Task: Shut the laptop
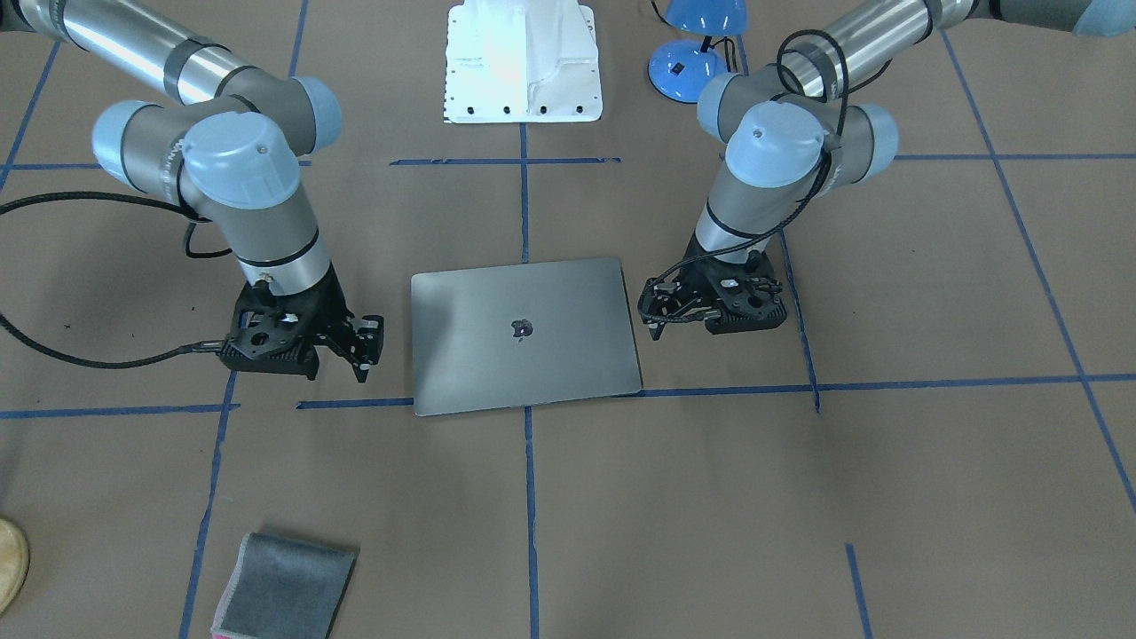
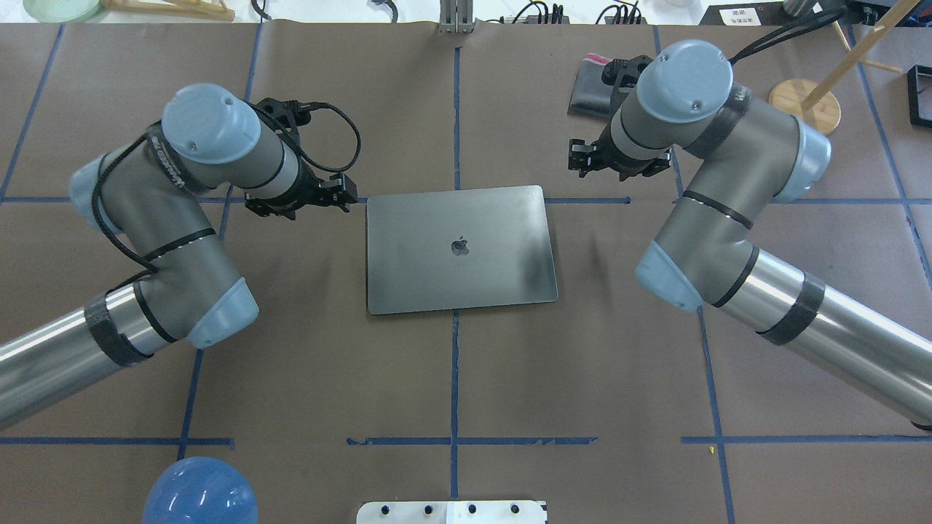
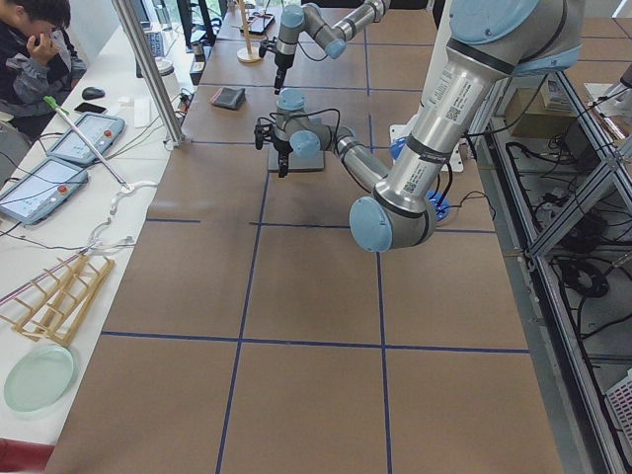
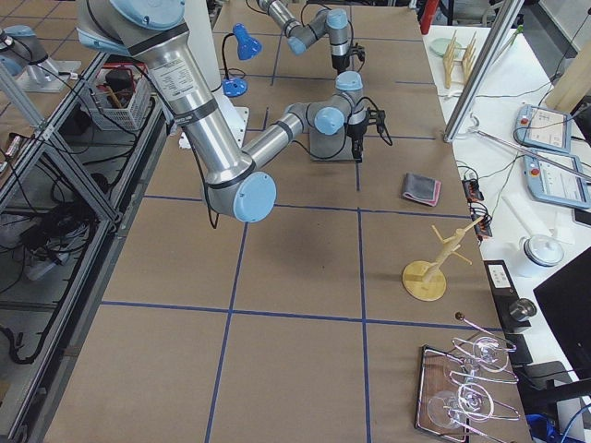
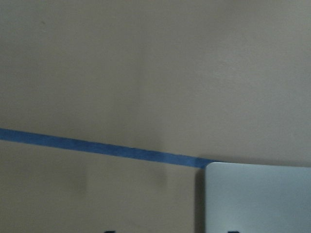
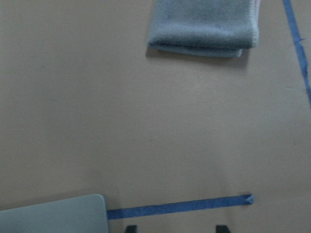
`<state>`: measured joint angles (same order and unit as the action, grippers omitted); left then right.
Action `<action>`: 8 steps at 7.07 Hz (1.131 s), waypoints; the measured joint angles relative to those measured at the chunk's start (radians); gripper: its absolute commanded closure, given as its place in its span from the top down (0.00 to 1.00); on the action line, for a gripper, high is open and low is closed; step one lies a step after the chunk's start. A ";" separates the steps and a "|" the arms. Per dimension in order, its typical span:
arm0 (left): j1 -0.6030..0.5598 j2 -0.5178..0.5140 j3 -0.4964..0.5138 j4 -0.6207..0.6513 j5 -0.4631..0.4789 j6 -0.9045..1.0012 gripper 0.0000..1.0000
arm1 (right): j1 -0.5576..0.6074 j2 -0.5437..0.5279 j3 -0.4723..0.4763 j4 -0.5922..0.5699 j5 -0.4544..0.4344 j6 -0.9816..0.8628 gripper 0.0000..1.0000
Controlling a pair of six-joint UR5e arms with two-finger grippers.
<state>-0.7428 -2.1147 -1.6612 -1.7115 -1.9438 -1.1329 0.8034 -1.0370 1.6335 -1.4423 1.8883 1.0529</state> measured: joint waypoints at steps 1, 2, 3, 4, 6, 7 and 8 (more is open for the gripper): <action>-0.060 0.039 -0.095 0.159 -0.025 0.166 1.00 | 0.068 -0.070 0.044 -0.024 0.063 -0.131 1.00; -0.134 0.105 -0.156 0.236 -0.060 0.331 1.00 | 0.153 -0.147 0.070 -0.031 0.145 -0.277 1.00; -0.229 0.179 -0.180 0.267 -0.118 0.511 1.00 | 0.248 -0.225 0.082 -0.033 0.227 -0.433 1.00; -0.344 0.256 -0.182 0.279 -0.185 0.709 1.00 | 0.348 -0.305 0.086 -0.035 0.290 -0.601 1.00; -0.563 0.389 -0.175 0.302 -0.275 1.009 1.00 | 0.558 -0.467 0.083 -0.055 0.384 -0.934 1.00; -0.658 0.444 -0.173 0.321 -0.327 1.072 1.00 | 0.639 -0.524 0.080 -0.093 0.408 -1.052 0.99; -0.723 0.502 -0.172 0.330 -0.369 1.095 1.00 | 0.685 -0.559 0.079 -0.130 0.416 -1.113 1.00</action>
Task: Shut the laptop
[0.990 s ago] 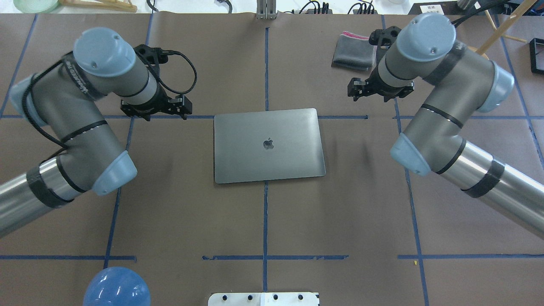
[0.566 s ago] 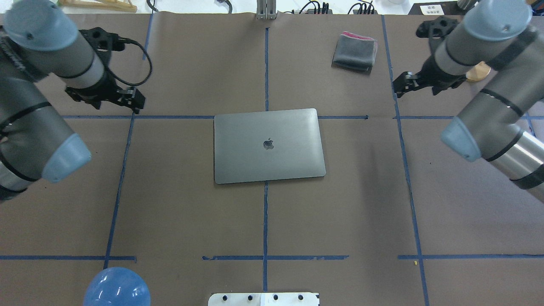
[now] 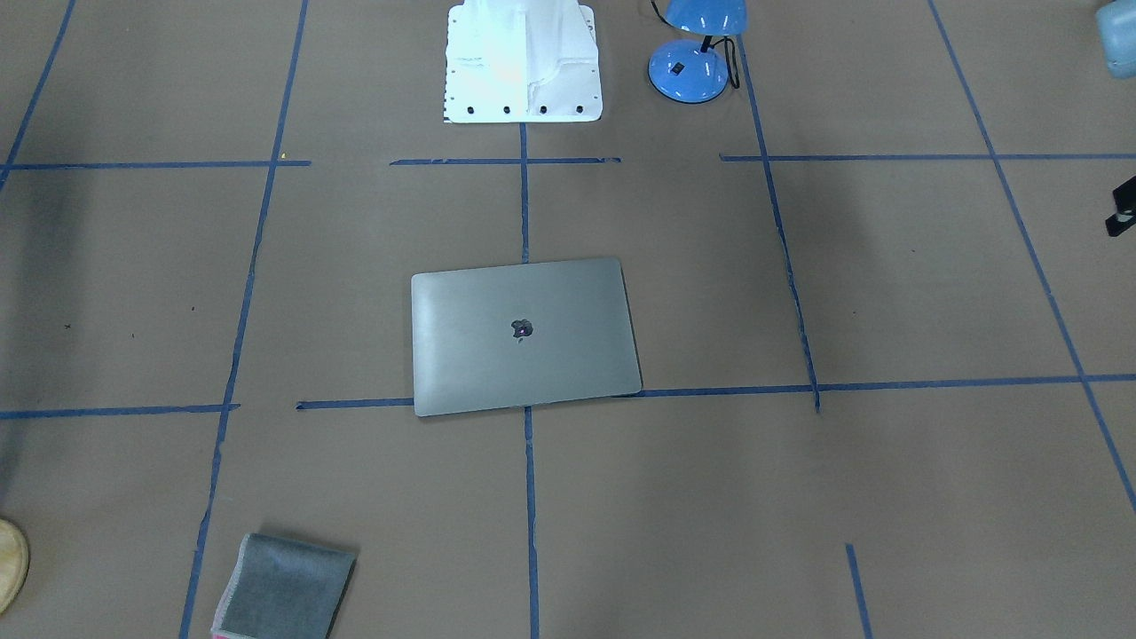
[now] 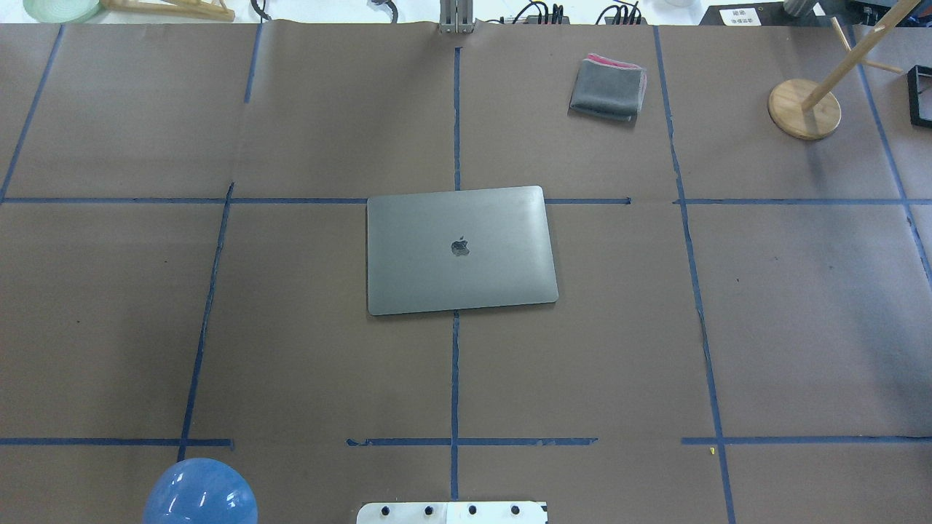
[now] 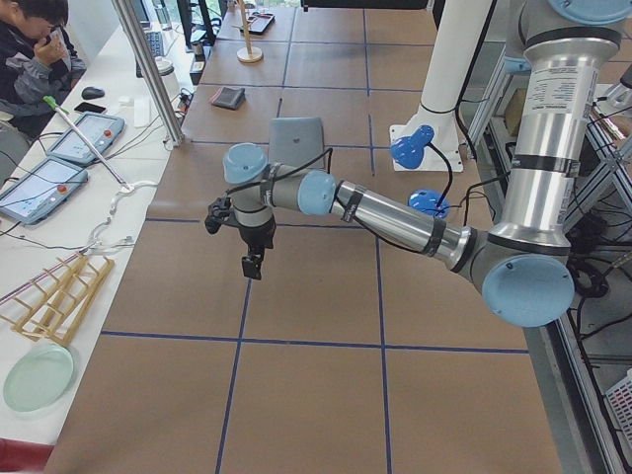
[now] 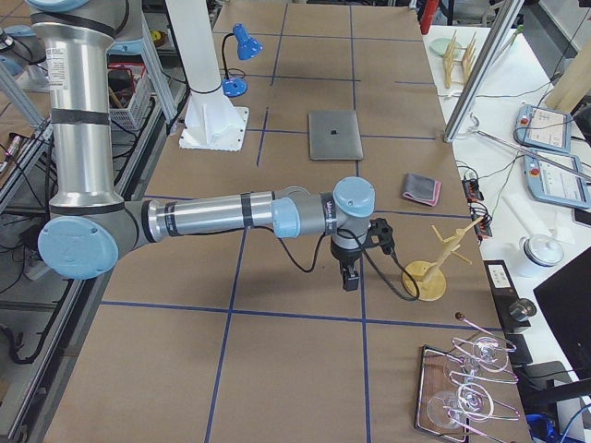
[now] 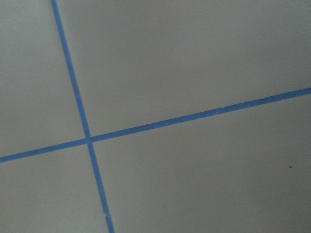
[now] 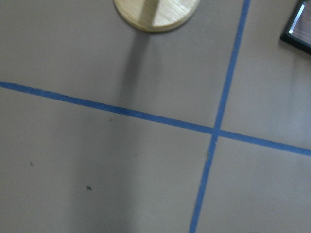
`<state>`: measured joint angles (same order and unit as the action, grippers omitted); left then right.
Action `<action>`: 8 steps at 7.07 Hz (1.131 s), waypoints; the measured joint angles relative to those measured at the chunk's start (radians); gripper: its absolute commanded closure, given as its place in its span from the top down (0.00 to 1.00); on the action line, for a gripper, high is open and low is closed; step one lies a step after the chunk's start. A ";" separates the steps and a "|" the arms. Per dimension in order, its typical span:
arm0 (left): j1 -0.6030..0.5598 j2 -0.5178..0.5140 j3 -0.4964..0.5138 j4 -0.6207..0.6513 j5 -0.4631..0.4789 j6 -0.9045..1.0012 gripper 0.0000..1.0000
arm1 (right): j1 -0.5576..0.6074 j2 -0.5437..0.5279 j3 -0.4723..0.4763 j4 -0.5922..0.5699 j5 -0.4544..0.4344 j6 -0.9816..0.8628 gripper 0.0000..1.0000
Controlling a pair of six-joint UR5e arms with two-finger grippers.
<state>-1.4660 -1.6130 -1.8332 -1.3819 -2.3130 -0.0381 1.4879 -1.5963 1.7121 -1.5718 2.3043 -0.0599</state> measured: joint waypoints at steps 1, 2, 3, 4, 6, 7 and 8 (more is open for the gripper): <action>-0.031 0.059 0.002 0.004 -0.022 0.008 1.00 | 0.019 -0.024 0.002 -0.017 0.002 -0.011 1.00; -0.044 0.102 0.000 0.005 -0.029 0.011 1.00 | 0.026 -0.035 0.014 -0.025 0.009 0.005 1.00; -0.048 0.123 -0.001 0.003 -0.029 0.010 1.00 | 0.028 -0.039 0.031 -0.026 0.019 0.042 1.00; -0.048 0.129 0.005 -0.001 -0.023 0.006 1.00 | 0.028 -0.040 0.040 -0.023 0.025 0.084 1.00; -0.046 0.133 0.009 -0.005 -0.010 0.003 1.00 | 0.028 -0.040 0.044 -0.020 0.028 0.108 1.00; -0.045 0.134 0.009 -0.006 -0.008 0.004 1.00 | 0.028 -0.040 0.044 -0.018 0.029 0.111 1.00; -0.044 0.134 0.009 -0.007 -0.007 0.006 1.00 | 0.028 -0.042 0.044 -0.013 0.029 0.113 1.00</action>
